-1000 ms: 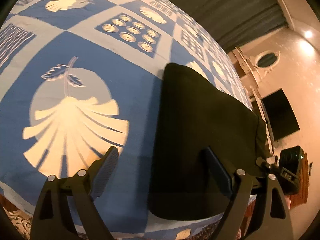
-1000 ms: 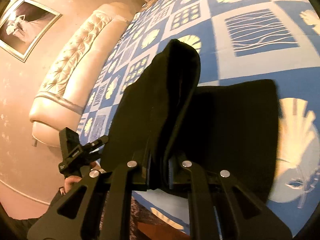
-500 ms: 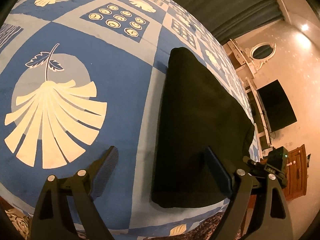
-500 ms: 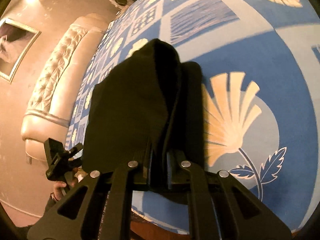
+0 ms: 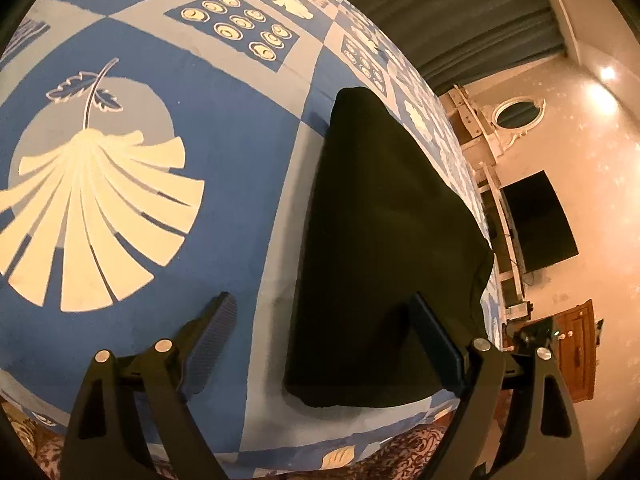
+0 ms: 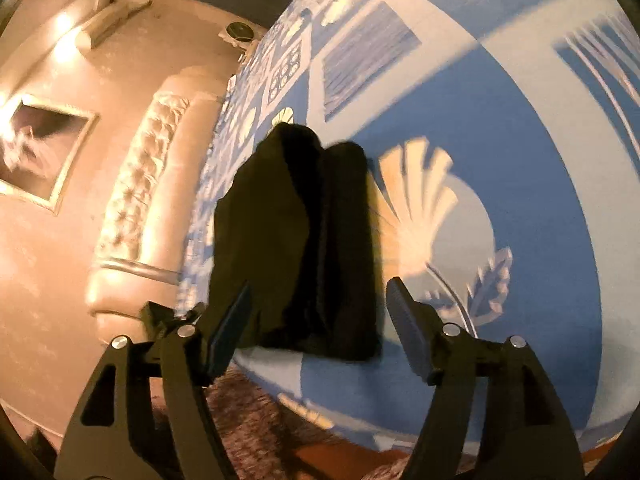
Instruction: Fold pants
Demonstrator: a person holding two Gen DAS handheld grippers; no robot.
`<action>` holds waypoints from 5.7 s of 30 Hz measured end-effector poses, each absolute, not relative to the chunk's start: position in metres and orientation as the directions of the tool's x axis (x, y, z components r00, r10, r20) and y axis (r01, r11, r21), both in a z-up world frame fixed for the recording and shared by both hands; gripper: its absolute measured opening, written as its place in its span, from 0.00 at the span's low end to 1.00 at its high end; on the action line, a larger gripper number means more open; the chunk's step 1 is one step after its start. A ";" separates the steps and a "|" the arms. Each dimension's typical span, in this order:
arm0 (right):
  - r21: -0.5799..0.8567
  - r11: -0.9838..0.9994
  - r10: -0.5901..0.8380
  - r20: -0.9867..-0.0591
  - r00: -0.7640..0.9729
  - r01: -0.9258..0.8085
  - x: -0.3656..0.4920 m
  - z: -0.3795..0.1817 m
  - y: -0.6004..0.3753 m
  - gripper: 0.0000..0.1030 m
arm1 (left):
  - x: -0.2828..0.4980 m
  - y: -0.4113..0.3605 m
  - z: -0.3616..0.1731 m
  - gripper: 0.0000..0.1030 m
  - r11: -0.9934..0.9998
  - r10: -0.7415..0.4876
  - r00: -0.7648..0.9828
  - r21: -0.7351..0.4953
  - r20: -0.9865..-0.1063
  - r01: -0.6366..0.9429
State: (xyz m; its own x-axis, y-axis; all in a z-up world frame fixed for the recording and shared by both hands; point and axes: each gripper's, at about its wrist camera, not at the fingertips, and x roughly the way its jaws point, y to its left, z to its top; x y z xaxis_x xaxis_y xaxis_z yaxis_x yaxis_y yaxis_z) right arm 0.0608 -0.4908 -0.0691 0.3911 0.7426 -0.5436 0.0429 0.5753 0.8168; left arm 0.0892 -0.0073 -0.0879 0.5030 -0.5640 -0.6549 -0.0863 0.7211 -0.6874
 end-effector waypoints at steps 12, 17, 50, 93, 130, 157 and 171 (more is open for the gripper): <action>0.896 0.438 0.836 -0.436 0.334 0.075 0.062 -0.102 -0.467 0.78 | 0.085 -0.016 -0.095 0.84 0.604 -0.691 0.445 -0.793 -0.570 -0.078; 0.843 0.537 0.810 -0.522 0.268 0.021 0.068 -0.096 -0.445 0.69 | 0.084 -0.029 -0.097 0.84 0.607 -0.714 0.402 -0.793 -0.573 -0.052; 0.823 0.567 0.797 -0.550 0.249 0.003 0.065 -0.110 -0.448 0.34 | 0.087 -0.046 -0.081 0.53 0.802 -0.564 0.386 -0.595 -0.731 0.045; 0.804 0.591 0.764 -0.529 0.370 -0.071 0.150 -0.084 -0.469 0.81 | 0.189 0.000 -0.084 0.83 0.692 -0.701 0.368 -0.707 -0.611 0.145; 0.827 0.559 0.792 -0.509 0.338 -0.064 0.215 -0.114 -0.450 0.27 | 0.273 -0.033 -0.108 0.43 0.703 -0.704 0.352 -0.675 -0.616 0.225; 0.863 0.502 0.819 -0.451 0.354 -0.061 0.220 -0.123 -0.460 0.29 | 0.267 -0.044 -0.102 0.64 0.708 -0.700 0.392 -0.653 -0.597 0.270; 0.867 0.494 0.818 -0.436 0.376 -0.070 0.218 -0.119 -0.458 0.38 | 0.258 -0.056 -0.097 0.72 0.761 -0.648 0.424 -0.561 -0.633 0.326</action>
